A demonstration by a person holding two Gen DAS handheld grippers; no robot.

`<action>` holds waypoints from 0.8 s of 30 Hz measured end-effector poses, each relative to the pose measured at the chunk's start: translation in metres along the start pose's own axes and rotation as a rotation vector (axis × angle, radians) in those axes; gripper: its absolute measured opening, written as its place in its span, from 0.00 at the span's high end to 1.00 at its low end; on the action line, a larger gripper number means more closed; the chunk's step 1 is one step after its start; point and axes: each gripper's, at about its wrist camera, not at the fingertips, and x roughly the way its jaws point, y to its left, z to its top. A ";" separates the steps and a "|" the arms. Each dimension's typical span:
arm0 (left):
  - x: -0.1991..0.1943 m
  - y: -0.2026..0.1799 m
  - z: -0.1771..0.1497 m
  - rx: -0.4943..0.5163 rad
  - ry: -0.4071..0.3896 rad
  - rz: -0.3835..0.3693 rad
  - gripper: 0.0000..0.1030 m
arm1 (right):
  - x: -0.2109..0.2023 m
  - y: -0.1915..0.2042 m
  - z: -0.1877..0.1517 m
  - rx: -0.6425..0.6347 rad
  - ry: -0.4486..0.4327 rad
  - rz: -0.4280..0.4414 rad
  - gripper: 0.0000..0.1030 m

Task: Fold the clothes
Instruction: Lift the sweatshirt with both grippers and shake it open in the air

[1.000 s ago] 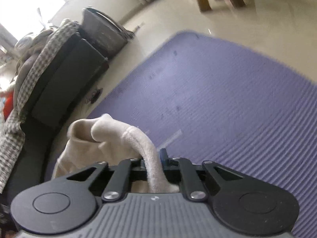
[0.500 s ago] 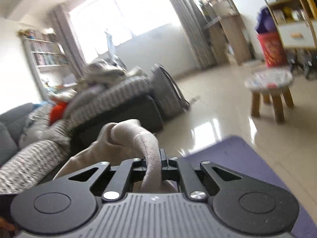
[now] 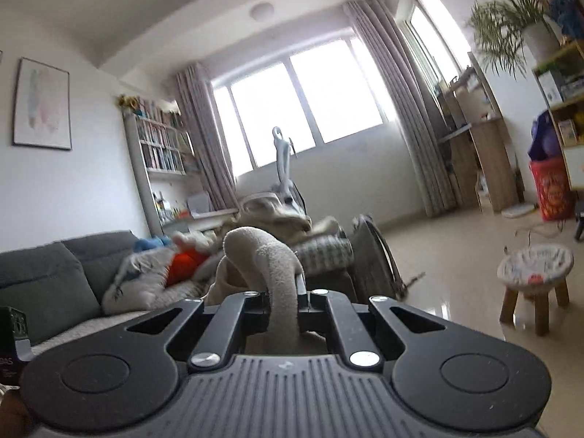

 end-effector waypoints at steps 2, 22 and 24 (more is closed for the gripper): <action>-0.013 -0.003 0.009 0.002 -0.022 -0.006 0.99 | -0.013 0.003 0.009 -0.001 -0.023 0.005 0.95; 0.047 0.029 -0.033 -0.145 0.291 0.108 0.99 | 0.074 -0.039 -0.023 0.063 0.240 -0.145 0.95; 0.071 0.037 -0.048 -0.148 0.320 0.162 0.99 | 0.101 -0.047 -0.043 0.035 0.269 -0.184 0.95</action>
